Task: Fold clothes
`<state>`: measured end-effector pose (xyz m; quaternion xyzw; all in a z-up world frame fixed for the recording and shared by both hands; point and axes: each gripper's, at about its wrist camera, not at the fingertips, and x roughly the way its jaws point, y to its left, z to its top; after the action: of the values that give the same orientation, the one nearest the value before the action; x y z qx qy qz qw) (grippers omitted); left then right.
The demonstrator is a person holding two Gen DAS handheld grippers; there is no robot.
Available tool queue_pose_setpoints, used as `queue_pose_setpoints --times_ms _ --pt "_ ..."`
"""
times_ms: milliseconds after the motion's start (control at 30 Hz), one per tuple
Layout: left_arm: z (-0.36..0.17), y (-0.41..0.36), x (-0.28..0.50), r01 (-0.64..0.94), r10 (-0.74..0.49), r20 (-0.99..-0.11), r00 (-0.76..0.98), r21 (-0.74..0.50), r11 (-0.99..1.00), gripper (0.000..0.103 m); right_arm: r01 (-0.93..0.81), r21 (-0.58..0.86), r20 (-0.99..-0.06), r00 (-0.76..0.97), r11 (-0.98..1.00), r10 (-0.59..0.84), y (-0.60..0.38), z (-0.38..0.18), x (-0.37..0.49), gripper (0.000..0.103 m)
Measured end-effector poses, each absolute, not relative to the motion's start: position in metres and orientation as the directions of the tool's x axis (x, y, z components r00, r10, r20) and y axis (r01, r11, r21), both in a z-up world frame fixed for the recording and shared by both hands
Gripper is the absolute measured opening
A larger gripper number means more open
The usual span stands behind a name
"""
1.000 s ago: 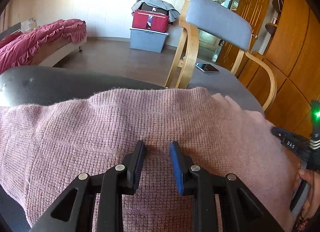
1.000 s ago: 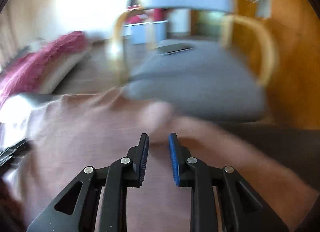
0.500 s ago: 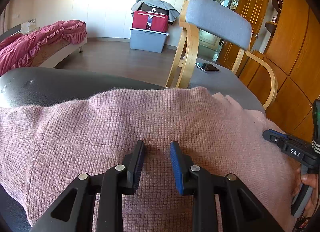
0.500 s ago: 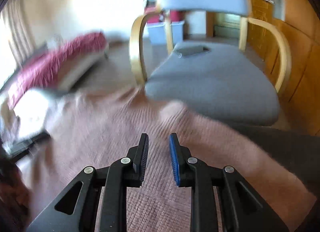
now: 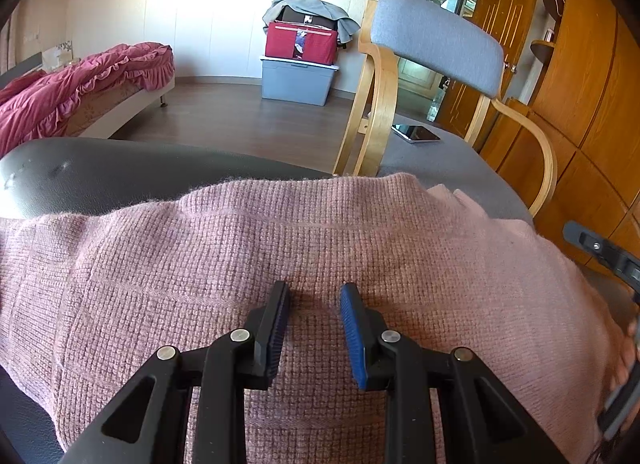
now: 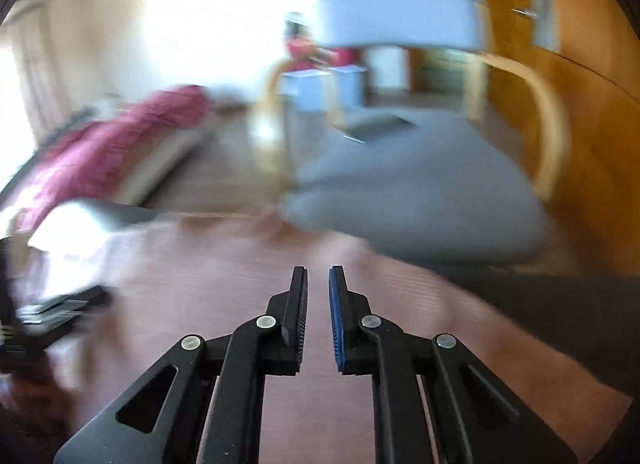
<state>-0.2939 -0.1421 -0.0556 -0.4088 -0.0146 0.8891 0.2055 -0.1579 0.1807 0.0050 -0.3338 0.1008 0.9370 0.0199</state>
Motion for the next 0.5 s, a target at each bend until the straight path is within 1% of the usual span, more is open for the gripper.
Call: queue_pose_setpoints --times_ms 67,167,267,333,433,467,500 --pt "-0.056 -0.146 -0.295 -0.350 0.391 -0.717 -0.577 -0.216 -0.912 0.026 -0.020 0.179 -0.623 -0.776 -0.984 -0.098 0.139 0.005 -0.170 0.011" --pt "-0.056 -0.148 -0.295 -0.348 0.405 -0.714 -0.571 -0.236 -0.907 0.026 0.090 0.220 -0.660 -0.719 -0.971 -0.216 0.105 0.000 -0.183 0.011" --pt "-0.056 -0.149 -0.295 -0.349 0.408 -0.713 -0.569 -0.240 -0.906 0.026 0.115 0.257 -0.704 -0.658 -0.960 -0.267 0.095 -0.019 -0.190 0.011" --pt "-0.056 -0.150 -0.295 -0.348 0.416 -0.712 -0.566 -0.251 -0.903 0.026 0.100 0.287 -0.730 -0.621 -0.953 -0.286 0.099 -0.045 -0.211 0.011" --pt "-0.056 -0.151 -0.295 -0.347 0.423 -0.710 -0.563 -0.261 -0.901 0.026 0.083 0.465 -0.675 -0.611 -0.882 -0.413 0.145 -0.061 -0.230 0.010" --pt "-0.056 -0.150 -0.295 -0.348 0.423 -0.711 -0.562 -0.261 -0.901 0.026 0.056 0.511 -0.653 -0.624 -0.858 -0.430 0.164 -0.064 -0.225 0.009" --pt "-0.056 -0.151 -0.295 -0.348 0.424 -0.710 -0.562 -0.262 -0.900 0.026 0.027 0.551 -0.630 -0.641 -0.834 -0.438 0.184 -0.067 -0.218 0.006"
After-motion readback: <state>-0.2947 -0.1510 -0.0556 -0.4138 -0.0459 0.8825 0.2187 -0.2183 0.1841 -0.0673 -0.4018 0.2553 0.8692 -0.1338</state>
